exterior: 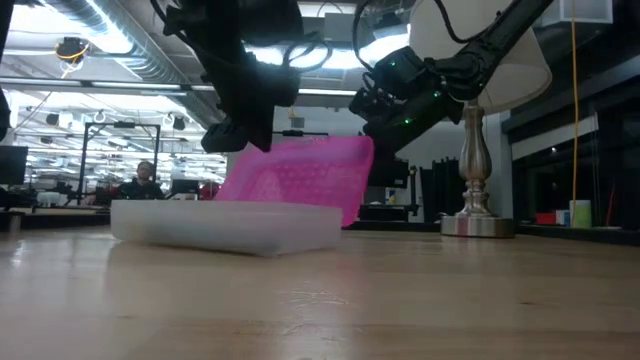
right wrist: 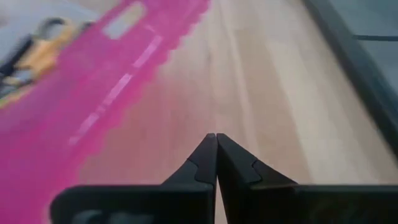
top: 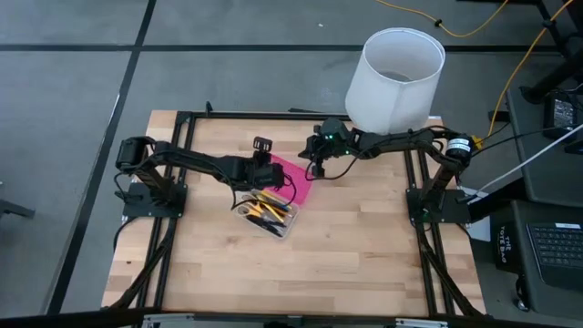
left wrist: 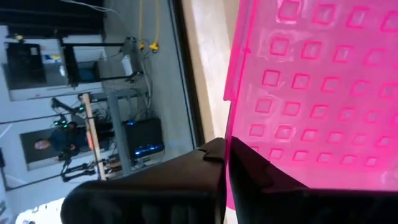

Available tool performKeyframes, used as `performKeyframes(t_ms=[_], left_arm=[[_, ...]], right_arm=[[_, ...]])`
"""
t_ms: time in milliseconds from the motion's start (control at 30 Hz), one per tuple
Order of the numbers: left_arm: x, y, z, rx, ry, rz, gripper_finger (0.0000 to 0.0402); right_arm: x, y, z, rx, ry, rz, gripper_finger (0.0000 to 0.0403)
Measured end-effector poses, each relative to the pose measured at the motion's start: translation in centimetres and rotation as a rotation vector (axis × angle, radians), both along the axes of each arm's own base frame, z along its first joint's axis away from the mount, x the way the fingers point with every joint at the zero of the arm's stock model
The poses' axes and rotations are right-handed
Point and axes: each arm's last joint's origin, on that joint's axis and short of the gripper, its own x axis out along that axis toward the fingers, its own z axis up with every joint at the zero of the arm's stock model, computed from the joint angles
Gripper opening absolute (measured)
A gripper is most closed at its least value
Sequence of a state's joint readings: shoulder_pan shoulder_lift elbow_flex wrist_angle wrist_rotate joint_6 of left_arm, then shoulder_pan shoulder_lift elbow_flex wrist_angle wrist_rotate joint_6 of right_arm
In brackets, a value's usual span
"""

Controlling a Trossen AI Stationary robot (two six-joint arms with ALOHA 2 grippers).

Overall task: Pick & place school supplies into a supply box
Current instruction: Close the pink supply box

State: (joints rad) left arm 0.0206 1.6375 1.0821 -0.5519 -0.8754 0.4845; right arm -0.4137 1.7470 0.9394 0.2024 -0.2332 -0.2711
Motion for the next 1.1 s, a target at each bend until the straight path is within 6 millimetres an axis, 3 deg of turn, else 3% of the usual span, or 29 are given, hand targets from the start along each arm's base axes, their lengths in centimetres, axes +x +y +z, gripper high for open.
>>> performKeyframes(t_ms=[167, 500, 800, 1100], left_arm=[[0.0, -1.1, 0.1, 0.032, -0.043, 0.017, 0.0002], [0.0, -2.9, 0.3, 0.084, -0.093, 0.016, 0.0002], [-0.1, -4.4, 0.4, 0.121, -0.120, 0.001, 0.0002], [-0.1, -4.7, 0.4, 0.125, -0.122, -0.007, 0.0002]], right_arm=[[0.0, 0.3, 0.0, 0.058, -0.019, 0.077, 0.0012], [0.0, 0.6, -0.2, 0.131, -0.001, 0.067, 0.0012], [0.0, 1.3, -0.1, 0.312, -0.028, 0.164, 0.0012], [0.8, 3.5, -0.2, 0.252, -0.009, 0.193, 0.0012]])
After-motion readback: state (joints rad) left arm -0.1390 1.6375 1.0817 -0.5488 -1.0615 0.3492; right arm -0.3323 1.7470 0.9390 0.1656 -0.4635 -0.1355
